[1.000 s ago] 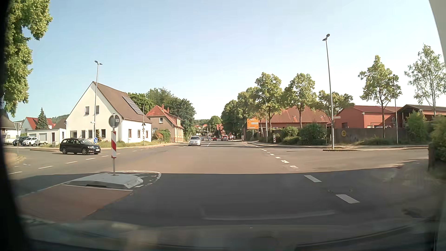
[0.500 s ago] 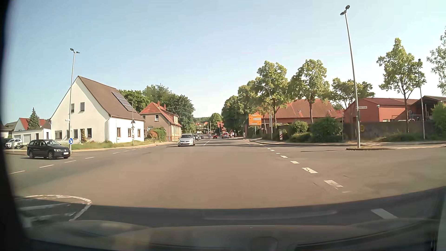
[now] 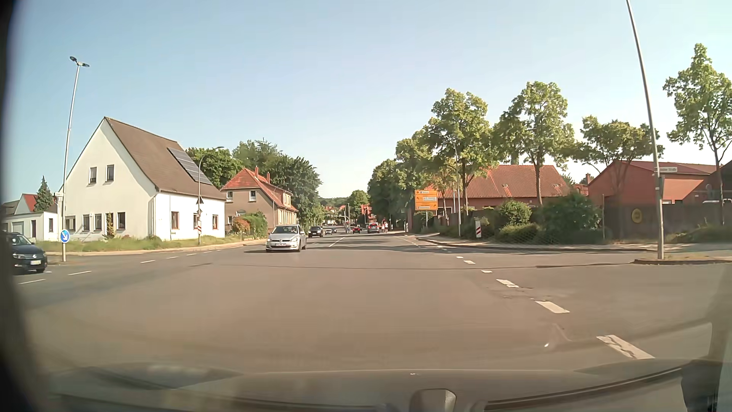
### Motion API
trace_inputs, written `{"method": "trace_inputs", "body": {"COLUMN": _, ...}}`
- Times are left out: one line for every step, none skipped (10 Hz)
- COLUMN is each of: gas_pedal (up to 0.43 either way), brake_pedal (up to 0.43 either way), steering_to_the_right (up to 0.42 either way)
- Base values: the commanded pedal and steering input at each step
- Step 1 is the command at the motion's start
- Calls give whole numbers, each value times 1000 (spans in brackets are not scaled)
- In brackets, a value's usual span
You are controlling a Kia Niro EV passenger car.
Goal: Follow the waypoints while adhering to traffic rules and regulations
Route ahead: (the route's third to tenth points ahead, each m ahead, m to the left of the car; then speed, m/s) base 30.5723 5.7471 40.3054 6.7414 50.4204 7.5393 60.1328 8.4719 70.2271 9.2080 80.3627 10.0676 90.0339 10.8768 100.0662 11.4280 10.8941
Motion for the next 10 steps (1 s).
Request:
{"method": "trace_inputs", "body": {"gas_pedal": 169, "brake_pedal": 6, "steering_to_the_right": -8}}
{"method": "trace_inputs", "body": {"gas_pedal": 169, "brake_pedal": 6, "steering_to_the_right": -7}}
{"method": "trace_inputs", "body": {"gas_pedal": 169, "brake_pedal": 6, "steering_to_the_right": -6}}
{"method": "trace_inputs", "body": {"gas_pedal": 169, "brake_pedal": 6, "steering_to_the_right": -6}}
{"method": "trace_inputs", "body": {"gas_pedal": 169, "brake_pedal": 6, "steering_to_the_right": -6}}
{"method": "trace_inputs", "body": {"gas_pedal": 169, "brake_pedal": 6, "steering_to_the_right": -6}}
{"method": "trace_inputs", "body": {"gas_pedal": 157, "brake_pedal": 6, "steering_to_the_right": -6}}
{"method": "trace_inputs", "body": {"gas_pedal": 157, "brake_pedal": 6, "steering_to_the_right": -6}}
{"method": "trace_inputs", "body": {"gas_pedal": 157, "brake_pedal": 6, "steering_to_the_right": -6}}
{"method": "trace_inputs", "body": {"gas_pedal": 157, "brake_pedal": 6, "steering_to_the_right": -8}}
